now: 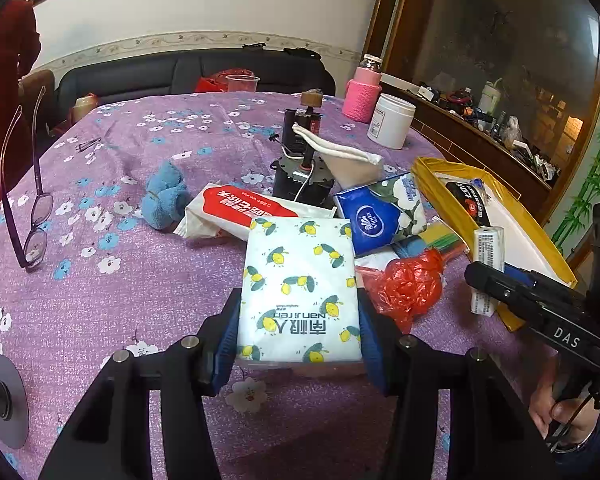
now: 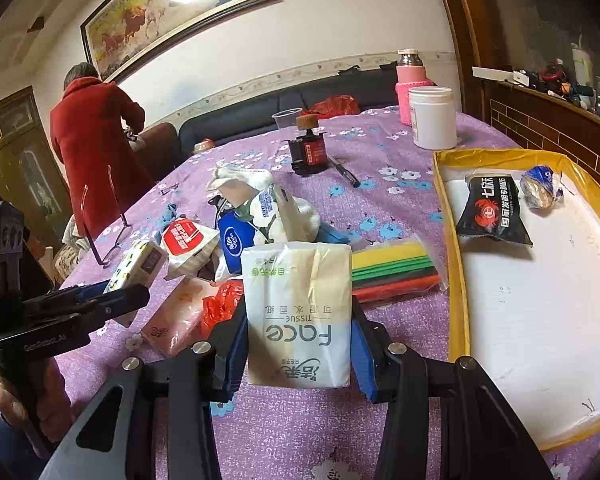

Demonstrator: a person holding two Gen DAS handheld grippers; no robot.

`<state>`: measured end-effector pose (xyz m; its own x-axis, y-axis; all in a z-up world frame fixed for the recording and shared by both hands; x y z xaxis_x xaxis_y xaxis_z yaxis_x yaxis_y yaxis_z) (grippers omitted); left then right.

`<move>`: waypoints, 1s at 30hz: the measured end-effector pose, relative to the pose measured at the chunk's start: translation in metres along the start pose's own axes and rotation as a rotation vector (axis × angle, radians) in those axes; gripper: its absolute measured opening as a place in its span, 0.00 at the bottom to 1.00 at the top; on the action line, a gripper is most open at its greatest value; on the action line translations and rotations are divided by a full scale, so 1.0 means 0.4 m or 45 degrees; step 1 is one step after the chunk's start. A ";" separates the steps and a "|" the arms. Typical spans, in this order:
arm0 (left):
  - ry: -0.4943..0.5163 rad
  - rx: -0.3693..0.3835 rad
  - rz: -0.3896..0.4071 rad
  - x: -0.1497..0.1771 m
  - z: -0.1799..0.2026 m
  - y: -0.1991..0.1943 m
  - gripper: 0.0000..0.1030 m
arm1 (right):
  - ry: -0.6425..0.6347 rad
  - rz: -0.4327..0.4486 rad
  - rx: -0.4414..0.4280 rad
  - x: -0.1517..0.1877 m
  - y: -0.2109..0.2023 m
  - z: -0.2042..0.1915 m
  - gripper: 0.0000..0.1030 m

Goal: Organize soft objects
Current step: 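Lift both tissue packs up off the pile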

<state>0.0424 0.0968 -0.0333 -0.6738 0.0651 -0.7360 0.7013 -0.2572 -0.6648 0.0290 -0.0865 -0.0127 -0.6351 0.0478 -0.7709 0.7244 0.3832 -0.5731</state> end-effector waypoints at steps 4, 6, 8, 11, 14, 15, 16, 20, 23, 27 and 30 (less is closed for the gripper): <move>0.020 0.003 0.008 -0.001 0.009 -0.003 0.50 | -0.007 0.007 0.014 -0.002 -0.002 -0.003 0.47; 0.024 0.016 0.006 -0.002 0.015 -0.001 0.50 | -0.008 0.000 0.015 -0.003 0.000 -0.002 0.47; 0.025 0.022 -0.004 -0.001 0.018 0.003 0.50 | -0.003 -0.005 0.023 -0.004 0.003 -0.001 0.47; 0.024 0.026 -0.007 -0.002 0.020 0.007 0.50 | -0.005 -0.007 0.028 -0.005 0.005 -0.001 0.47; 0.030 0.029 -0.009 -0.003 0.023 0.008 0.50 | -0.004 -0.012 0.035 -0.006 0.010 -0.002 0.47; 0.032 0.031 -0.010 -0.002 0.025 0.008 0.50 | -0.003 -0.013 0.033 -0.007 0.010 -0.002 0.47; 0.037 0.034 -0.008 -0.002 0.027 0.006 0.50 | -0.004 -0.011 0.033 -0.008 0.011 -0.003 0.47; 0.053 0.032 -0.005 -0.003 0.035 0.005 0.50 | 0.000 -0.016 0.028 -0.009 0.015 -0.001 0.47; 0.047 0.042 0.014 -0.007 0.034 -0.004 0.50 | 0.012 -0.019 0.020 -0.010 0.016 0.005 0.47; 0.041 0.043 -0.002 -0.004 0.032 0.002 0.50 | 0.025 -0.019 0.008 -0.012 0.019 0.007 0.47; 0.046 0.042 -0.006 -0.004 0.035 0.004 0.50 | 0.028 -0.011 0.005 -0.011 0.014 0.009 0.47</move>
Point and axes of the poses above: each gripper's, at about its wrist camera, not at the fingertips, and y roughly the way its jaws point, z to its right, x to its underside, the point moved 7 cm from there along y, roughly the way its jaws point, and after that the axes turned 4 degrees about y, right-handed, at the moved point
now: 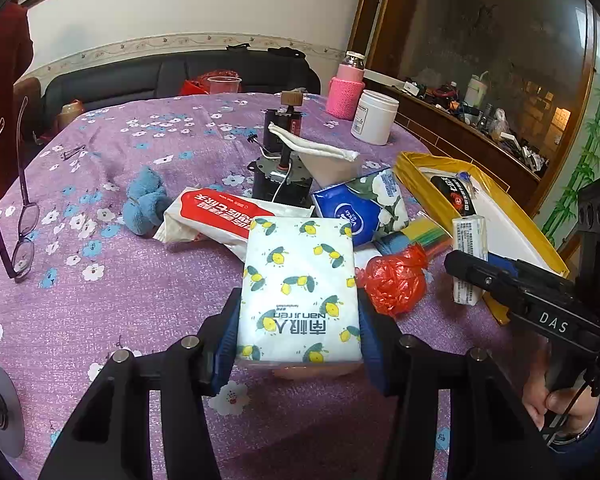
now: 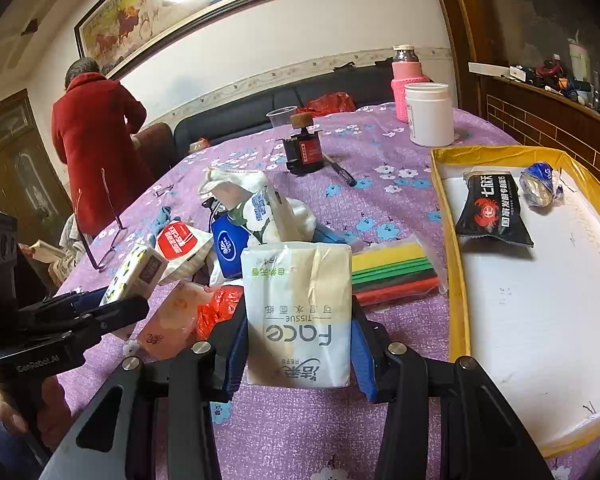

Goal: Organize soft objects
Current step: 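Lift both tissue packs up off the pile, then carry both packs over the tray and open both grippers to drop them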

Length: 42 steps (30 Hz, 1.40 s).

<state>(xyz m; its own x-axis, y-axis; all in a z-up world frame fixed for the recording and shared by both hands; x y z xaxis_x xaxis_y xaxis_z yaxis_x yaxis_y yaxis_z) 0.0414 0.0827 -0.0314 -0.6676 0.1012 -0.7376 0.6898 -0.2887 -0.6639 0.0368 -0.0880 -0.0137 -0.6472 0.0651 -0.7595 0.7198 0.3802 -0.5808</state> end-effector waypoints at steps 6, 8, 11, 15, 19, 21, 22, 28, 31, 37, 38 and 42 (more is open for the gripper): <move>-0.029 0.007 0.002 -0.001 -0.005 -0.003 0.50 | -0.003 0.012 0.023 0.000 -0.016 0.014 0.47; -0.045 0.016 -0.007 0.000 -0.005 -0.003 0.50 | 0.005 0.024 0.029 -0.002 -0.029 0.025 0.47; -0.042 0.019 -0.008 -0.003 0.009 -0.009 0.50 | 0.020 0.042 0.039 -0.006 -0.048 0.044 0.47; -0.020 0.046 -0.013 -0.010 0.057 -0.012 0.50 | 0.053 0.057 0.044 -0.014 -0.067 0.071 0.47; 0.033 0.063 -0.019 -0.024 0.115 -0.008 0.50 | 0.081 0.095 0.042 -0.027 -0.105 0.097 0.47; 0.055 0.070 -0.022 -0.029 0.139 -0.005 0.50 | 0.100 0.118 0.036 -0.034 -0.127 0.111 0.47; 0.064 0.080 -0.024 -0.035 0.158 -0.001 0.50 | 0.112 0.136 0.038 -0.040 -0.144 0.123 0.47; 0.141 0.147 -0.021 -0.080 0.276 0.015 0.50 | 0.170 0.231 0.091 -0.073 -0.221 0.199 0.47; 0.187 0.187 -0.009 -0.102 0.346 0.022 0.50 | 0.229 0.259 0.139 -0.083 -0.249 0.264 0.47; 0.267 0.311 -0.035 -0.139 0.510 0.074 0.50 | 0.395 0.278 0.247 -0.087 -0.290 0.423 0.47; 0.282 0.322 -0.044 -0.141 0.534 0.090 0.50 | 0.407 0.278 0.261 -0.085 -0.294 0.439 0.47; 0.334 0.344 -0.103 -0.132 0.615 0.162 0.50 | 0.477 0.243 0.302 -0.072 -0.295 0.513 0.47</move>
Point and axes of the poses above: each gripper's, at about its wrist camera, not at the fingertips, and y roughly the way its jaws point, z to its right, x to its underside, the point moved 7 cm from there along y, roughly the way its jaws point, and after that the axes turned 4 degrees about y, right-handed, at the moved point
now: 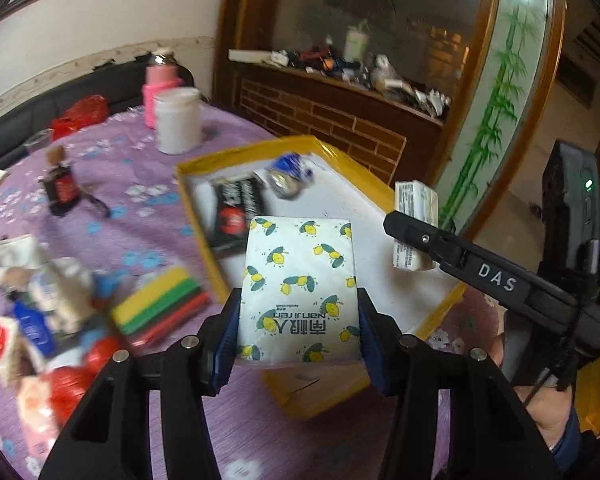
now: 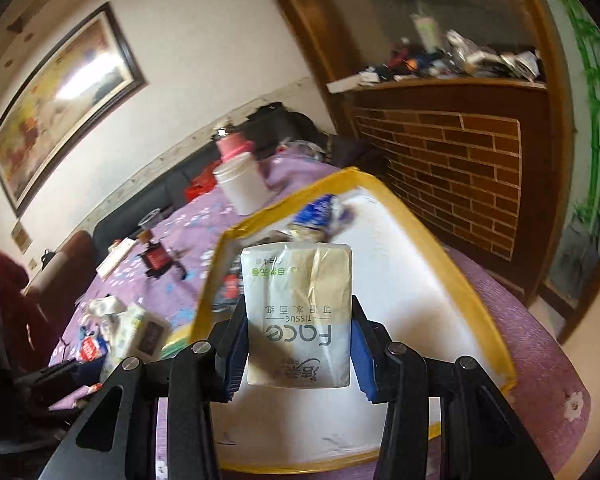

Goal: Organize soft objects
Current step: 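Carry both packs over the tray and open both grippers to drop them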

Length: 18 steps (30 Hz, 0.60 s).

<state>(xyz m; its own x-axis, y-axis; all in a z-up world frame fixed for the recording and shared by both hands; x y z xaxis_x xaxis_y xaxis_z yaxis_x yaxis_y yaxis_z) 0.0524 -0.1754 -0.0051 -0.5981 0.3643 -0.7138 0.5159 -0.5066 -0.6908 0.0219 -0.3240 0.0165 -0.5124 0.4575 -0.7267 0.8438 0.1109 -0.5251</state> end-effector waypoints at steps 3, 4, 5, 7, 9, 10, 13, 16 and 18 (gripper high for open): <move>0.007 0.012 -0.046 0.004 0.025 0.056 0.50 | 0.011 -0.021 0.015 0.005 0.012 0.020 0.47; 0.017 0.009 -0.059 0.008 0.032 0.074 0.50 | 0.010 -0.028 0.019 0.006 0.019 0.025 0.47; 0.026 0.010 -0.068 0.015 0.039 0.083 0.50 | 0.005 -0.034 0.017 0.006 0.025 0.026 0.47; 0.041 0.010 -0.080 0.023 0.048 0.098 0.50 | -0.002 -0.035 0.028 0.007 0.034 0.031 0.47; 0.052 0.013 -0.086 0.030 0.053 0.109 0.50 | -0.011 -0.042 0.035 0.009 0.044 0.035 0.48; 0.056 0.011 -0.087 0.032 0.054 0.111 0.50 | -0.009 -0.049 0.041 0.011 0.052 0.038 0.48; 0.049 0.024 -0.088 0.037 0.050 0.117 0.50 | -0.009 -0.064 0.050 0.020 0.065 0.040 0.48; 0.024 0.039 -0.082 0.036 0.041 0.118 0.50 | -0.028 -0.056 0.063 0.021 0.067 0.035 0.48; 0.021 0.042 -0.076 0.033 0.042 0.115 0.51 | -0.028 -0.059 0.062 0.023 0.072 0.031 0.49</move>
Point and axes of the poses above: each gripper's, at about its wrist camera, not at the fingertips, and y roughly the way its jaws point, z to its right, x to its underside, the point moved 7 cm from there along y, roughly the way its jaws point, and after that the axes turned 4 degrees about y, right-handed, at the moved point
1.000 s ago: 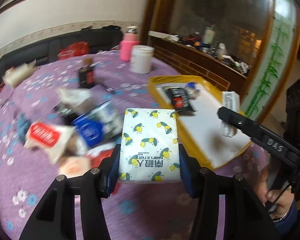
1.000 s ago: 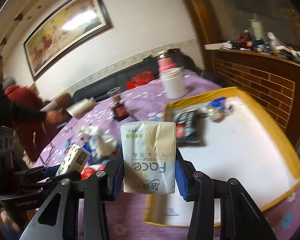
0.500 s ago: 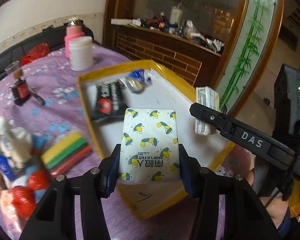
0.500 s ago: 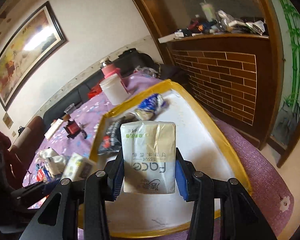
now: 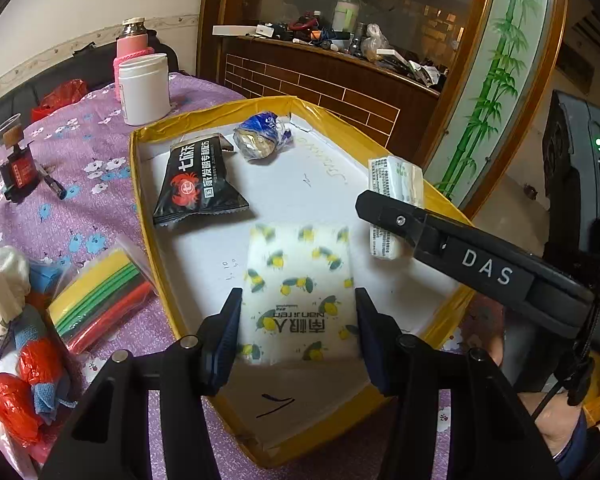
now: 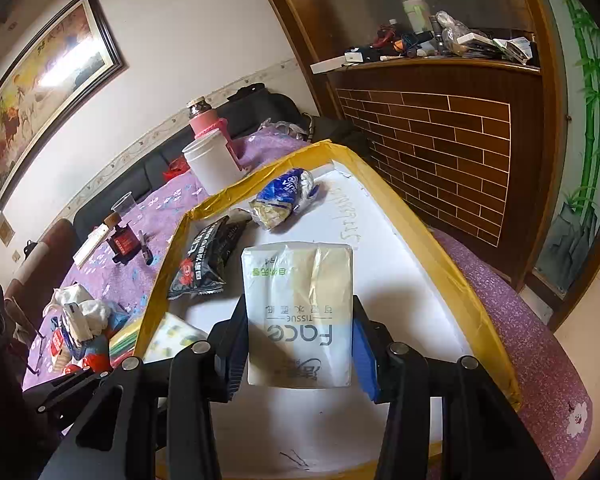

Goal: Organize soft objects
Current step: 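Carry both packs over the tray and open both grippers to drop them, then move the left gripper to the pink rose-print tissue pack and grasp it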

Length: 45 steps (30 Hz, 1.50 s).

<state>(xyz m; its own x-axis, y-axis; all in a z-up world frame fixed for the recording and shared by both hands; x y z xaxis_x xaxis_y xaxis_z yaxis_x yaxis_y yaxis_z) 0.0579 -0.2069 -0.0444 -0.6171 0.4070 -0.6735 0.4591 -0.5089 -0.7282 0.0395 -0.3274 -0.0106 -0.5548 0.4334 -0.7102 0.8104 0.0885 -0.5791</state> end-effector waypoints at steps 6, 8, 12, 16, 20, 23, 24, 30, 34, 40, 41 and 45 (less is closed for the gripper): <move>-0.001 0.008 0.040 -0.003 0.006 -0.019 0.67 | 0.005 0.006 -0.008 0.002 -0.005 -0.010 0.61; -0.005 0.013 0.056 -0.008 0.005 -0.026 0.68 | 0.005 0.022 -0.009 -0.001 -0.016 -0.014 0.71; -0.019 0.022 0.067 -0.010 0.000 -0.033 0.68 | 0.005 0.067 -0.011 -0.011 -0.049 -0.019 0.73; -0.031 0.030 0.076 -0.012 -0.002 -0.045 0.68 | 0.019 0.105 -0.020 -0.023 -0.090 -0.021 0.73; -0.030 0.030 0.087 -0.011 0.003 -0.078 0.69 | 0.023 0.145 -0.029 -0.030 -0.132 -0.027 0.74; -0.021 0.015 0.098 -0.009 0.005 -0.116 0.69 | 0.008 0.162 -0.044 -0.028 -0.158 -0.050 0.75; -0.019 0.007 0.102 -0.007 0.005 -0.128 0.69 | 0.000 0.164 -0.049 -0.026 -0.163 -0.059 0.75; -0.037 -0.038 0.119 0.034 -0.030 -0.212 0.73 | -0.065 0.146 -0.094 0.002 -0.171 -0.135 0.76; -0.113 -0.055 0.132 0.080 -0.091 -0.265 0.73 | -0.149 0.106 -0.127 0.047 -0.153 -0.210 0.76; -0.263 -0.106 0.159 0.159 -0.215 -0.345 0.73 | -0.277 0.041 -0.171 0.123 -0.110 -0.313 0.76; -0.294 -0.122 0.165 0.176 -0.240 -0.359 0.73 | -0.304 0.029 -0.182 0.139 -0.101 -0.332 0.76; -0.389 -0.178 0.162 0.232 -0.324 -0.395 0.73 | -0.398 -0.012 -0.216 0.193 -0.075 -0.396 0.76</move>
<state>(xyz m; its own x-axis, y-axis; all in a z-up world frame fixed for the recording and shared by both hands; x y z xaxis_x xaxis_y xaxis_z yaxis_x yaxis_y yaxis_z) 0.0110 0.0094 -0.0084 -0.7025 0.0909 -0.7059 0.6142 -0.4236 -0.6658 0.0023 -0.1548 0.0153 -0.5719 0.1386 -0.8085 0.8101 0.2502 -0.5302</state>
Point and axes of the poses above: each gripper's, at about its wrist camera, not at the fingertips, and y roughly the way its jaws point, z to its right, x to its underside, the point moved 7 cm from there along y, roughly the way its jaws point, and after that the axes turned 4 degrees about y, right-handed, at the moved point
